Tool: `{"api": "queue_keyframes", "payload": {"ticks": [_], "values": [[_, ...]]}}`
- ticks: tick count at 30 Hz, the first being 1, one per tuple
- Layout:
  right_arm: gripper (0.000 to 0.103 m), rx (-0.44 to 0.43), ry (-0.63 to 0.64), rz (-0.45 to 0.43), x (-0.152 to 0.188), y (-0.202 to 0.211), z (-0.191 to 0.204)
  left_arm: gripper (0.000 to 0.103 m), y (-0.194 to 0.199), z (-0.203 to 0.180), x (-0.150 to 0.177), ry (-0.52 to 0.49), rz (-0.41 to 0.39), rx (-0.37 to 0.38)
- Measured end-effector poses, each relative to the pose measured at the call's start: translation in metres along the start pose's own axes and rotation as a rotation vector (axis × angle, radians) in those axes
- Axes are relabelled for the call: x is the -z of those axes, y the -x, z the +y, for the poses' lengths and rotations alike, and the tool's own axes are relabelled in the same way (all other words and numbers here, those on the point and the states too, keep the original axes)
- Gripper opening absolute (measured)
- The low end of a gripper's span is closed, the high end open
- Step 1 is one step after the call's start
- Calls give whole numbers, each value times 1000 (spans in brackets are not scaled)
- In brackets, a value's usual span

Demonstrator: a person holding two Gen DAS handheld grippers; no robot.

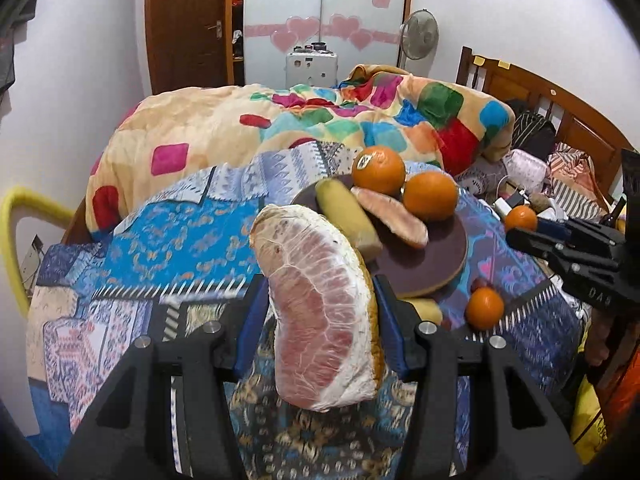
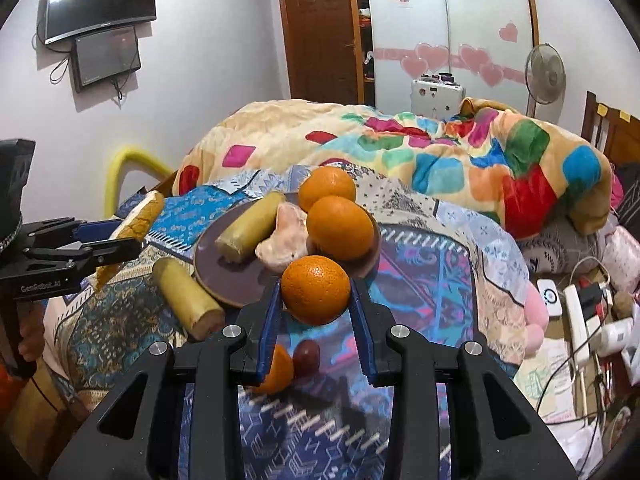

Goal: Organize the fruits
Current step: 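Lower the pomelo segment and mandarin onto the brown plate and open both tools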

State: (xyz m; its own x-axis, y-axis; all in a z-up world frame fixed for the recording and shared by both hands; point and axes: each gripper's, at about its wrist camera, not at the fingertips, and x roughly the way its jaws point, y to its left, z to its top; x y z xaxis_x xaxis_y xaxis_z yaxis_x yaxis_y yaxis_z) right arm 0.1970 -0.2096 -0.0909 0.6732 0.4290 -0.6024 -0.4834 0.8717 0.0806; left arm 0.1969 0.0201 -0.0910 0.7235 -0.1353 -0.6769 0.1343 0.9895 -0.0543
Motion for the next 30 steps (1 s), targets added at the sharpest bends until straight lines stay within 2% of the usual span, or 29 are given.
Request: {"api": "queue_keyframes", "payload": {"ticks": [12, 20, 25, 30], "values": [[31, 21, 48, 56, -13, -40, 2, 52, -47, -14, -34, -27, 3, 26], [31, 21, 100, 118, -18, -61, 9, 52, -77, -20, -52, -37, 40, 24], [31, 27, 113, 133, -19, -67, 9, 52, -91, -13, -59, -8, 56, 7], [31, 5, 81, 170, -16, -77, 6, 52, -104, -8, -58, 19, 111, 45]]}}
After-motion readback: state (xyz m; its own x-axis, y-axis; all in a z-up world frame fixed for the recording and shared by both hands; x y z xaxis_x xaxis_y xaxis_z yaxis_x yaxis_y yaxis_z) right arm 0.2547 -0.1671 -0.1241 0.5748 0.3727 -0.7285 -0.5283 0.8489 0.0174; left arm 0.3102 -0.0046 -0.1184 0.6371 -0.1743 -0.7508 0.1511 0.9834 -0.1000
